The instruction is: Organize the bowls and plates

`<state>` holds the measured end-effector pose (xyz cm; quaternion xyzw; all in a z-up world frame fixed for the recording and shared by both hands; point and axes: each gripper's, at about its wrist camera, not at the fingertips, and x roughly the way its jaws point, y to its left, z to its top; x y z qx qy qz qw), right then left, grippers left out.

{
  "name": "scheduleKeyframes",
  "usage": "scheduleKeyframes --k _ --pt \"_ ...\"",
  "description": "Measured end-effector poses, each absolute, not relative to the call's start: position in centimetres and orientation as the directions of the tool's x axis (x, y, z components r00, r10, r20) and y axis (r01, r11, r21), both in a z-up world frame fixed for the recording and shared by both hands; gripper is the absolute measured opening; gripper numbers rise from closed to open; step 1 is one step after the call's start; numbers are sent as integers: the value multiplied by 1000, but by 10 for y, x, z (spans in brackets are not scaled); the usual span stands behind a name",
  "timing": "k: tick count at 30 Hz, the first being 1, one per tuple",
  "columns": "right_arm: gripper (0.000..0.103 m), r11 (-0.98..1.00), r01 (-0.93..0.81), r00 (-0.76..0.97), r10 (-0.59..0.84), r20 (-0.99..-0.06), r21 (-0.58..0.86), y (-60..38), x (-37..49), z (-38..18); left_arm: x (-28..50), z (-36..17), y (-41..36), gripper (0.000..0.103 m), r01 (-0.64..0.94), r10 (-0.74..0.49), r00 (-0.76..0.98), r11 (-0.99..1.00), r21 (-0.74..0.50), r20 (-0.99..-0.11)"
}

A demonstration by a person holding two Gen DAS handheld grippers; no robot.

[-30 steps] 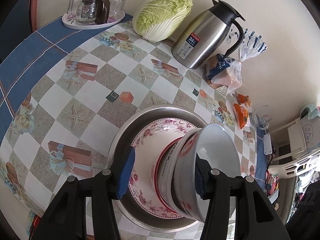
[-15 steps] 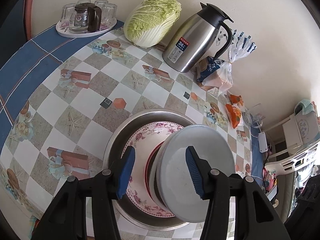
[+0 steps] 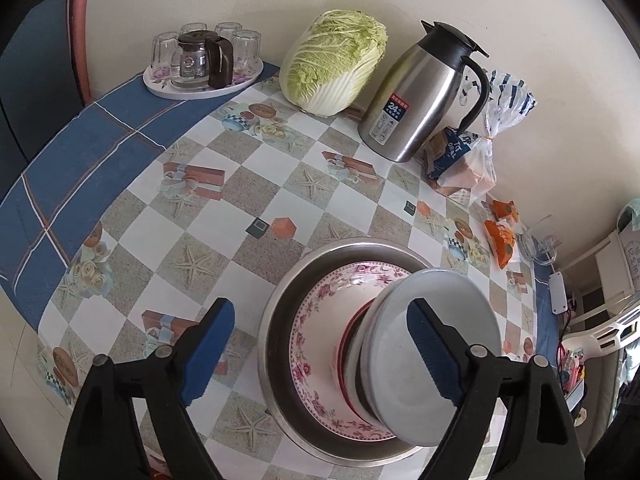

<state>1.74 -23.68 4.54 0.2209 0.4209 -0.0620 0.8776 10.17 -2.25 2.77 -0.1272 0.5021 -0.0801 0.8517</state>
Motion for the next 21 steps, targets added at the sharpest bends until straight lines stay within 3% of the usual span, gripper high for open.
scheduleKeyframes --k 8,21 --pt "103 908 288 661 43 -749 306 -237 9 47 96 32 -15 97 16 -206 510 973 -230 -835" --pt "103 928 256 701 14 -713 270 -224 -21 51 67 42 -8 97 72 -167 589 985 -155 -791"
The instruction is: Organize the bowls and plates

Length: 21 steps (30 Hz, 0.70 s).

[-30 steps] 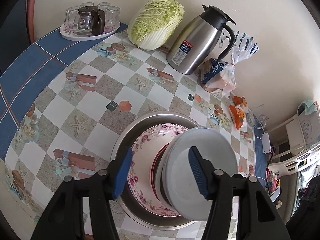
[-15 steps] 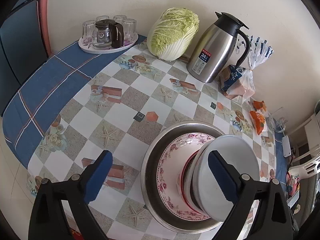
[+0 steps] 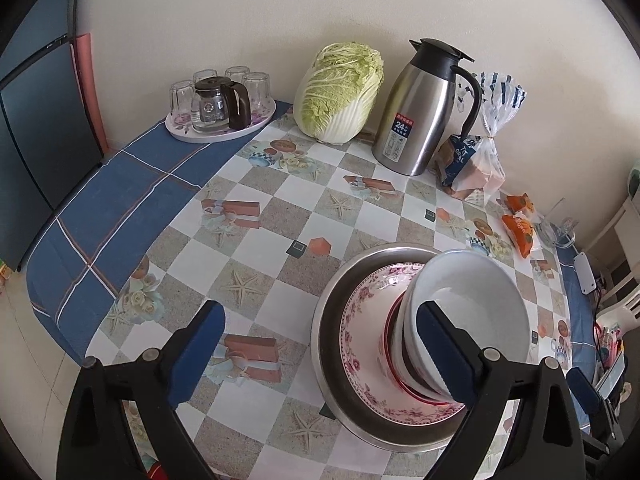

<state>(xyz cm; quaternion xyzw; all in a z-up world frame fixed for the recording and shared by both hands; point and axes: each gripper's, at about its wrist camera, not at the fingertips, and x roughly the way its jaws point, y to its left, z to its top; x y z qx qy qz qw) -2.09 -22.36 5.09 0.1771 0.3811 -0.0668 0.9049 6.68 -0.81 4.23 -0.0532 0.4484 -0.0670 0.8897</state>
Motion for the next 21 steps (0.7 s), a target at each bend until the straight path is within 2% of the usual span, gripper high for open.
scheduleKeyframes --k 9,14,21 --pt "103 941 246 683 0 -730 231 -211 -44 38 47 32 2 97 92 -165 590 986 -137 -791" --pt "103 949 236 658 2 -753 209 -206 -50 26 36 24 5 97 71 -67 600 997 -30 -797" --pt "103 950 266 585 -21 -811 167 -210 -48 5 32 -2 4 97 146 -57 539 989 27 -841"
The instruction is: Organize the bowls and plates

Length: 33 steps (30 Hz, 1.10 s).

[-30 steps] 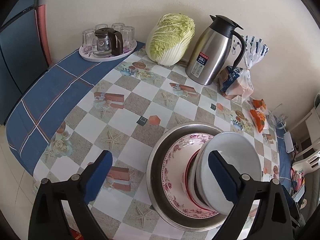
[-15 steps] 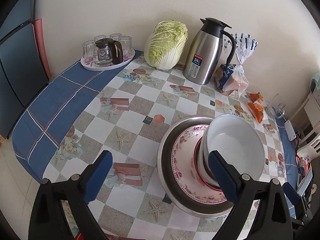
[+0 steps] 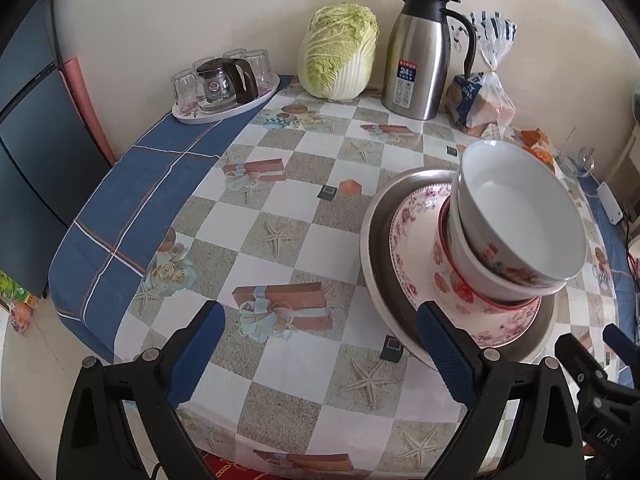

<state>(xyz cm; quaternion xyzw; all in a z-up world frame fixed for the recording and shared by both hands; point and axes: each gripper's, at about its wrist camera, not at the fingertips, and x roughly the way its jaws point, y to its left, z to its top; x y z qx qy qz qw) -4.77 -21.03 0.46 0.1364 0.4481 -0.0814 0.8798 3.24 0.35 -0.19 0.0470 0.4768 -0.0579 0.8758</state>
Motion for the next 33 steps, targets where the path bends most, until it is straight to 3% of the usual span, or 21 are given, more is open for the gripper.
scheduleKeyframes --k 14,33 --pt "103 948 284 532 -29 -846 146 -219 -42 -13 35 -28 -14 97 227 -25 452 970 88 -892" --pt "103 950 279 522 -25 -852 143 -219 -39 -14 38 -31 -13 97 220 -47 430 974 54 -901"
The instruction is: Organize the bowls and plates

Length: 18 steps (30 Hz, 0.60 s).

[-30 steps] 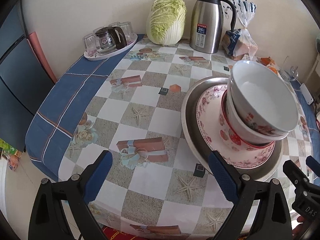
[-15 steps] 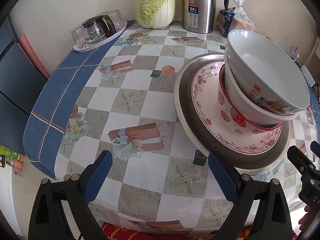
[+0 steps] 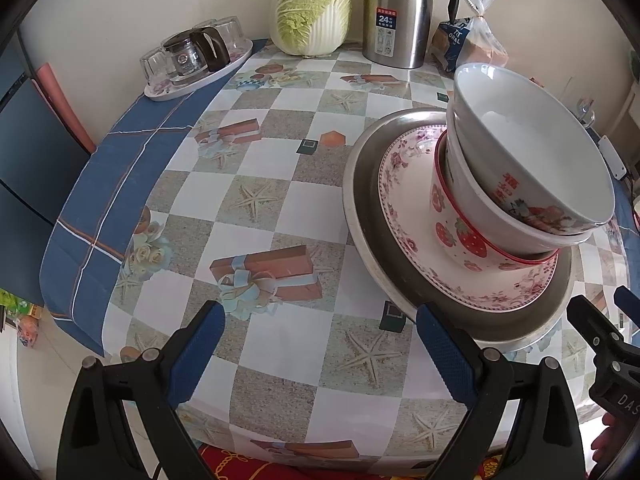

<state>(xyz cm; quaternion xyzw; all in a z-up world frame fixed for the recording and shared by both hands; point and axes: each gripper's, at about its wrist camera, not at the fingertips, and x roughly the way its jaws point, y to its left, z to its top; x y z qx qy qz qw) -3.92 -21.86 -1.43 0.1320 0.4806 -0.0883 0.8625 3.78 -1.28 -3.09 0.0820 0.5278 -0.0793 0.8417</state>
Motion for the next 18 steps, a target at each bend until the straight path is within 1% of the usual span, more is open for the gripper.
scheduleKeyframes --k 18 --pt "103 954 270 508 -23 -861 134 -218 -39 -17 38 -32 -13 97 216 -55 425 976 42 -903"
